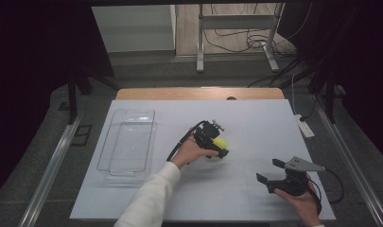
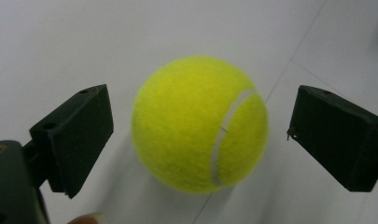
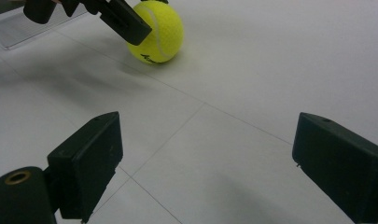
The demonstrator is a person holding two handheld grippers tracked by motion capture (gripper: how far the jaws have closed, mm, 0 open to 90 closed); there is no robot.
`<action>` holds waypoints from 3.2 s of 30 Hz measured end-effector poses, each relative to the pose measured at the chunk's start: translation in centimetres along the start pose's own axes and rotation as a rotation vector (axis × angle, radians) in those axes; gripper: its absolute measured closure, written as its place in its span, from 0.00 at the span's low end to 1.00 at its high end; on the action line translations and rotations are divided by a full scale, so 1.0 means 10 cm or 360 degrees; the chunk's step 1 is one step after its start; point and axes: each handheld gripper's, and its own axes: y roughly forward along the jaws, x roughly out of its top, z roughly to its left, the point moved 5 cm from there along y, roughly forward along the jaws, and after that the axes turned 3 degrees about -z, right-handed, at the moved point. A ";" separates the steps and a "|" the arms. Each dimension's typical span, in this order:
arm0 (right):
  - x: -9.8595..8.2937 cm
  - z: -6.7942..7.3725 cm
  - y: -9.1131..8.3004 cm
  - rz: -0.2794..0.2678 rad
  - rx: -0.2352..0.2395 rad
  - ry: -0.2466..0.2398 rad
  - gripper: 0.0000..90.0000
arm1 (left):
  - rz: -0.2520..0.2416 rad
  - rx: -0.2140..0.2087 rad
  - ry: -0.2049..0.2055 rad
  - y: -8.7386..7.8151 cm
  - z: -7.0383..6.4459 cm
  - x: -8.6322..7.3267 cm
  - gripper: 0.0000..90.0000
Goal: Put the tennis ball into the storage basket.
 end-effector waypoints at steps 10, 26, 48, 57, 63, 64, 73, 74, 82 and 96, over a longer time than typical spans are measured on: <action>0.00 0.00 0.00 0.0002 -0.0002 -0.0002 0.10 | 0.0039 0.0036 0.0010 0.05 -0.03 -0.03 0.25; 0.00 0.00 0.00 0.0001 -0.0006 -0.0001 0.10 | 0.0002 0.0077 0.0071 -0.02 -0.06 0.00 0.30; 0.00 0.00 0.00 0.0002 -0.0005 -0.0003 0.10 | -0.0095 0.0071 0.0096 -0.20 -0.10 0.04 0.30; 0.00 0.00 0.00 -0.0005 -0.0004 -0.0002 0.10 | -0.0135 0.0084 0.0085 -0.29 -0.10 0.05 0.30; 0.01 0.01 0.00 -0.0007 -0.0003 -0.0002 0.10 | -0.0162 0.0096 0.0091 -0.36 -0.11 0.06 0.29; 0.01 0.01 0.00 -0.0008 -0.0004 -0.0001 0.10 | -0.0170 0.0100 0.0090 -0.37 -0.11 0.06 0.29; 0.02 0.02 0.00 -0.0013 -0.0005 -0.0003 0.10 | -0.0207 0.0116 0.0088 -0.47 -0.11 0.07 0.29; 0.02 0.02 -0.01 -0.0014 -0.0005 -0.0002 0.10 | -0.0215 0.0119 0.0083 -0.48 -0.11 0.07 0.29; 0.02 0.02 -0.01 -0.0021 -0.0003 0.0000 0.10 | -0.0253 0.0126 0.0084 -0.55 -0.11 0.08 0.29; 0.02 0.01 -0.01 -0.0021 -0.0008 -0.0004 0.10 | -0.0357 0.0121 0.0049 -0.74 -0.07 0.09 0.29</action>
